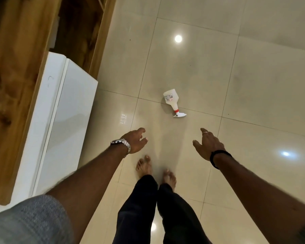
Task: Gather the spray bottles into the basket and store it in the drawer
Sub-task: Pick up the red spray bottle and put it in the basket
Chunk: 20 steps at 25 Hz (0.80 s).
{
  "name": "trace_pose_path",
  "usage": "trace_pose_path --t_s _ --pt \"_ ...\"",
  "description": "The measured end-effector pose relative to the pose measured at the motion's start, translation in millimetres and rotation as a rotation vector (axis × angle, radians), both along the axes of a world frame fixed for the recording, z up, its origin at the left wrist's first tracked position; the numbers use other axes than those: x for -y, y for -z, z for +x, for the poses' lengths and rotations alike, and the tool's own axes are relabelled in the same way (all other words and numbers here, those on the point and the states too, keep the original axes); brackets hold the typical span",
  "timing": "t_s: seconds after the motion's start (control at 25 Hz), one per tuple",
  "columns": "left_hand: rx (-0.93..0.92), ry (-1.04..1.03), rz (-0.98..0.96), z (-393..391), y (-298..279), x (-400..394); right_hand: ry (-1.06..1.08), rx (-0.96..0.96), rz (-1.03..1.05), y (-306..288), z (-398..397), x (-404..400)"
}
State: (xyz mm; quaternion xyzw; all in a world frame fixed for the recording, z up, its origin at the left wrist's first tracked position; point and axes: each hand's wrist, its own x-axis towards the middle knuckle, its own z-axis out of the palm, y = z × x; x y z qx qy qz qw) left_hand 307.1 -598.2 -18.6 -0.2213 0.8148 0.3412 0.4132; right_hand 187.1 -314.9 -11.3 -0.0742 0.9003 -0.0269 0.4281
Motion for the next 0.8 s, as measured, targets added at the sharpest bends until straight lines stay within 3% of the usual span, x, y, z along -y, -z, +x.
trace_pose_path --t_s 0.24,0.68,0.8 --pt "0.015 -0.17 0.037 -69 27 16 -0.035 0.026 -0.026 35 -60 36" --pt "0.02 0.127 -0.092 -210 162 7 0.04 0.181 -0.006 183 -148 85" --pt "-0.045 0.194 -0.107 -246 197 -9 0.161 0.23 -0.008 215 -159 93"
